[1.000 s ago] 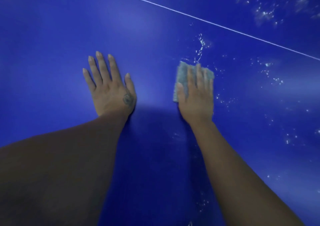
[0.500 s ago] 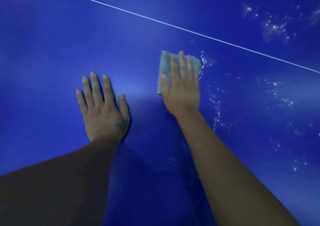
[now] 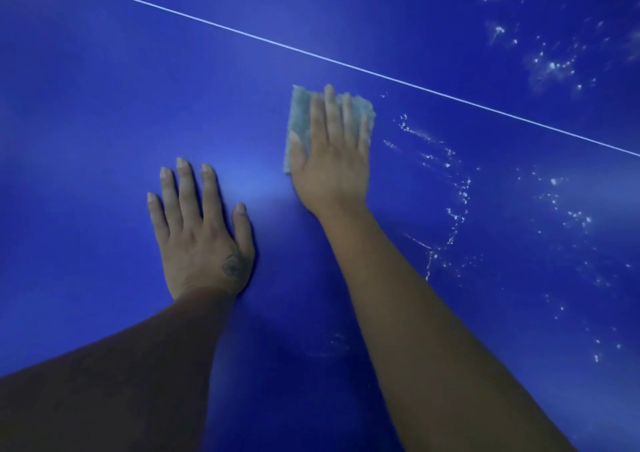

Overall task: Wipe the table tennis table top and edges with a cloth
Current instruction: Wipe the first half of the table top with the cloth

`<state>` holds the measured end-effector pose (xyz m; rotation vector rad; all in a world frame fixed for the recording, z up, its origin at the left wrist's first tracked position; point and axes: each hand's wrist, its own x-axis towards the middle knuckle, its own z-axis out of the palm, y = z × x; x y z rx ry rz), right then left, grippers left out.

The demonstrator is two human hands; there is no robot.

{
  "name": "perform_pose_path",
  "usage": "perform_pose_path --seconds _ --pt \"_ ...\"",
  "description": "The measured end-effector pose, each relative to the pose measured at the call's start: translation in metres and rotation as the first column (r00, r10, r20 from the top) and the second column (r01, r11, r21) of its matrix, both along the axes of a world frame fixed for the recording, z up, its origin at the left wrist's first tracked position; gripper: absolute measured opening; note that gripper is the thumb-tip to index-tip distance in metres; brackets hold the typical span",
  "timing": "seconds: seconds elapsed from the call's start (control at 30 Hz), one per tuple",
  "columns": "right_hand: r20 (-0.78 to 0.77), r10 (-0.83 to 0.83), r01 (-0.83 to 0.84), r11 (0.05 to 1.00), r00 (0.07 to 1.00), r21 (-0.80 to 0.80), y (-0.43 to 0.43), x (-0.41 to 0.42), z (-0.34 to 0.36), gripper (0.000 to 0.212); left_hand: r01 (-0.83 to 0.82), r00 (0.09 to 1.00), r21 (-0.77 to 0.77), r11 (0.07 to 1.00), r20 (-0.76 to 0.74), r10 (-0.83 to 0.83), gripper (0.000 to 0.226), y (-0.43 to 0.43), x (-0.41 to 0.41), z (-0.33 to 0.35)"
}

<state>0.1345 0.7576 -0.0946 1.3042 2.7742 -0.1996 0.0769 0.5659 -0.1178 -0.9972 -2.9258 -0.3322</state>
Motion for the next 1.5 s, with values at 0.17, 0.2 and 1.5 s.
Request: perform_pose_path --seconds 0.17,0.2,1.5 --pt "-0.003 0.004 -0.004 1.0 1.0 0.021 0.059 0.018 0.0 0.07 0.0 1.0 0.02 1.0 0.0 0.0 0.07 0.0 0.001 0.001" --pt "0.007 -0.032 0.031 0.999 0.999 0.042 0.072 0.037 0.0 0.069 0.0 1.0 0.021 1.0 -0.003 0.0 0.07 0.0 0.001 0.001" --pt "-0.044 -0.258 0.26 0.965 0.965 0.044 -0.036 0.087 -0.006 0.068 -0.003 1.0 0.018 1.0 0.023 0.002 0.072 -0.001 0.002 0.003"
